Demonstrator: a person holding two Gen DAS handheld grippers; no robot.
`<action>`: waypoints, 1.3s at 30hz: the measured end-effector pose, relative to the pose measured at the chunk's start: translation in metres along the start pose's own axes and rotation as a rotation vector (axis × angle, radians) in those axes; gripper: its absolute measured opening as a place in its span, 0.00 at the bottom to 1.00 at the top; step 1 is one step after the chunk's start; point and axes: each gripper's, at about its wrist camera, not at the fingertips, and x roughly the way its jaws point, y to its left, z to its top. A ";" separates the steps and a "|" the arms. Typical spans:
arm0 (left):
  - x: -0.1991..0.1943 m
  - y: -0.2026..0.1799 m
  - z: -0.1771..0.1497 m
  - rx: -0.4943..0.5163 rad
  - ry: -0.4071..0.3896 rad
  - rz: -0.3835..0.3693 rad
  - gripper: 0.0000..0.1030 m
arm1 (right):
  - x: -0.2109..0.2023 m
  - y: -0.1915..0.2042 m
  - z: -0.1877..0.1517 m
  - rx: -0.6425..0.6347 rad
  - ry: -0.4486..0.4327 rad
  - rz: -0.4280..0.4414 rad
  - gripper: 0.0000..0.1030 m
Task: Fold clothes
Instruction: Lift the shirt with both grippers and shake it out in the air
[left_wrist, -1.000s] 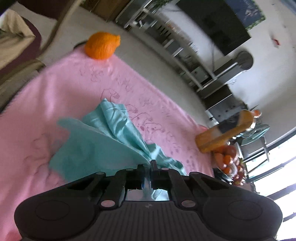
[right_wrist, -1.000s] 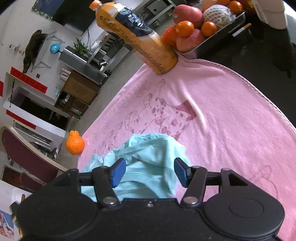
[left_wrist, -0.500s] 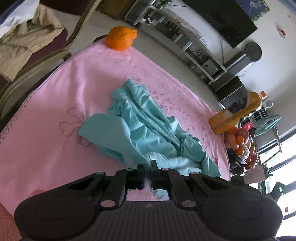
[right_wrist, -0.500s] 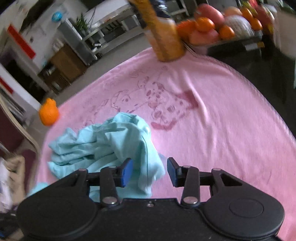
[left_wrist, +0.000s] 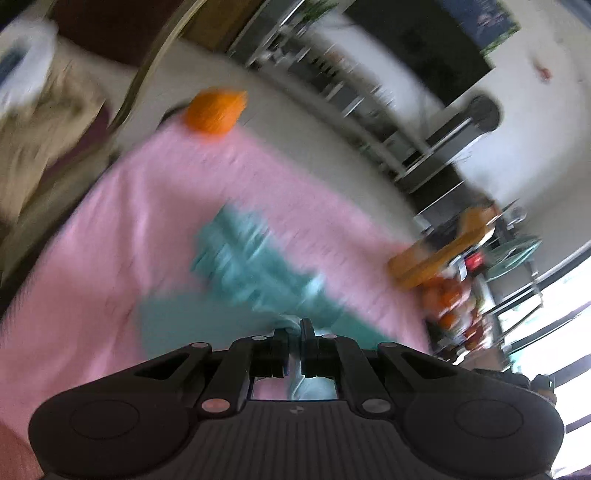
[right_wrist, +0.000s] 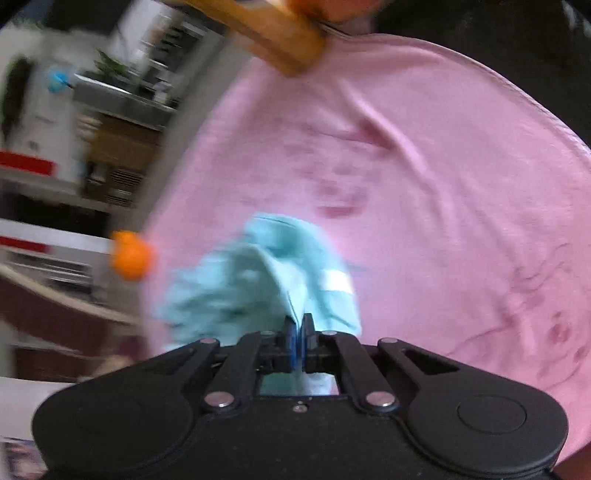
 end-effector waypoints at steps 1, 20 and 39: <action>-0.014 -0.012 0.015 0.012 -0.048 -0.027 0.03 | -0.014 0.011 0.003 0.012 -0.014 0.061 0.02; -0.270 -0.100 0.005 0.102 -0.712 -0.354 0.04 | -0.333 0.116 -0.090 -0.281 -0.724 0.689 0.02; -0.107 -0.085 0.091 0.049 -0.337 -0.047 0.04 | -0.229 0.153 -0.028 -0.315 -0.605 0.430 0.02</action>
